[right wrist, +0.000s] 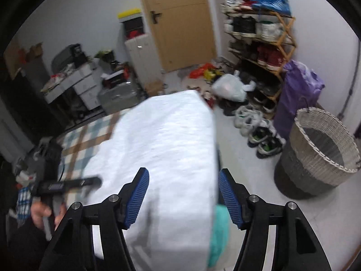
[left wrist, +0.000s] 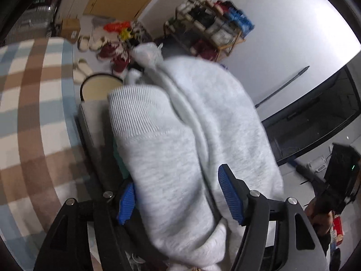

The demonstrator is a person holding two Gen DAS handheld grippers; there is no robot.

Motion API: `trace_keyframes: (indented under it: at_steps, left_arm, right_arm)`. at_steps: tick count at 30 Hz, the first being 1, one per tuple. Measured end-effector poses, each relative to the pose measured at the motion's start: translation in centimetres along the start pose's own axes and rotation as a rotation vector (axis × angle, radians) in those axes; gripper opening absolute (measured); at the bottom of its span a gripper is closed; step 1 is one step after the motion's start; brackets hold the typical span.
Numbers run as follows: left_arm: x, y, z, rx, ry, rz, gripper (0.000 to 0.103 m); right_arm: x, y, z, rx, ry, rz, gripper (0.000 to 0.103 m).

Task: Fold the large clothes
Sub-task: 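Carry the sweatshirt bundle with both grippers toward the bench with folded clothes, then lower the sweatshirt onto the teal garment stack and open both grippers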

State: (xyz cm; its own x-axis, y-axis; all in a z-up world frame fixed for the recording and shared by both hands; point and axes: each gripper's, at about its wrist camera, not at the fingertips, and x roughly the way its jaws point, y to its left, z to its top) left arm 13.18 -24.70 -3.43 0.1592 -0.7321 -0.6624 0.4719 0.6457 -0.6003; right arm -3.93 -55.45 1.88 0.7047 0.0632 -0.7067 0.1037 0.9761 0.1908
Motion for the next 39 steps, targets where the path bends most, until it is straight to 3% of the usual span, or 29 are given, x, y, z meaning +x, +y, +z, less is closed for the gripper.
trace_keyframes:
  at_steps: [1, 4, 6, 9, 13, 16, 17, 20, 22, 25, 29, 32, 35, 39]
  left_arm:
    - [-0.5, -0.6, 0.1, 0.004, -0.015, 0.001, 0.064]
    - [-1.5, -2.2, -0.3, 0.044, -0.054, -0.002, 0.064]
    - [-1.6, -3.3, -1.9, 0.11, -0.034, 0.002, 0.064]
    - [-2.0, -5.1, -2.4, 0.21, -0.084, 0.045, 0.064]
    - [-4.2, -4.2, -2.0, 0.187, -0.212, 0.013, 0.064]
    - [-5.2, -4.2, -1.8, 0.199, -0.262, -0.004, 0.065]
    - [-4.8, -4.4, -2.2, 0.232, -0.237, -0.037, 0.067]
    - [-0.9, -5.2, -4.1, 0.286, -0.059, -0.151, 0.067]
    - [2.7, -5.0, -5.9, 0.3, 0.043, -0.162, 0.067]
    - [7.4, -3.2, -7.4, 0.295, 0.131, -0.12, 0.067]
    - [9.5, 0.3, -7.1, 0.205, 0.132, -0.198, 0.067]
    - [9.6, 1.4, -6.6, 0.163, 0.132, -0.253, 0.067]
    - [9.8, 1.8, -6.5, 0.17, 0.125, -0.268, 0.067]
    - [9.7, 2.5, -6.4, 0.173, 0.103, -0.307, 0.067]
  right_arm:
    - [0.2, 0.8, -0.5, -0.026, 0.02, -0.001, 0.058]
    - [3.2, 2.3, -2.8, -0.071, 0.134, 0.004, 0.043]
    - [5.5, 3.0, -4.2, -0.089, 0.168, -0.048, 0.043]
    - [6.3, 3.0, -5.1, -0.085, 0.156, -0.059, 0.044]
    - [6.2, 2.3, -5.1, -0.055, 0.152, -0.044, 0.044]
    - [6.0, 2.1, -5.1, -0.031, 0.142, -0.017, 0.044]
    - [5.8, 2.1, -5.1, -0.027, 0.138, -0.008, 0.044]
    - [4.9, 2.1, -5.0, 0.02, 0.13, 0.041, 0.046]
    - [4.1, 1.4, -4.5, 0.083, 0.125, 0.095, 0.045]
    - [2.5, 0.0, -3.3, 0.189, 0.099, 0.182, 0.043]
    - [0.5, 1.9, 0.4, 0.125, 0.039, 0.162, 0.042]
    - [1.9, 5.4, 4.4, 0.027, 0.048, 0.109, 0.042]
    - [5.8, 7.9, 7.6, -0.011, 0.083, 0.074, 0.039]
    - [14.2, 9.8, 10.6, -0.045, 0.192, -0.006, 0.033]
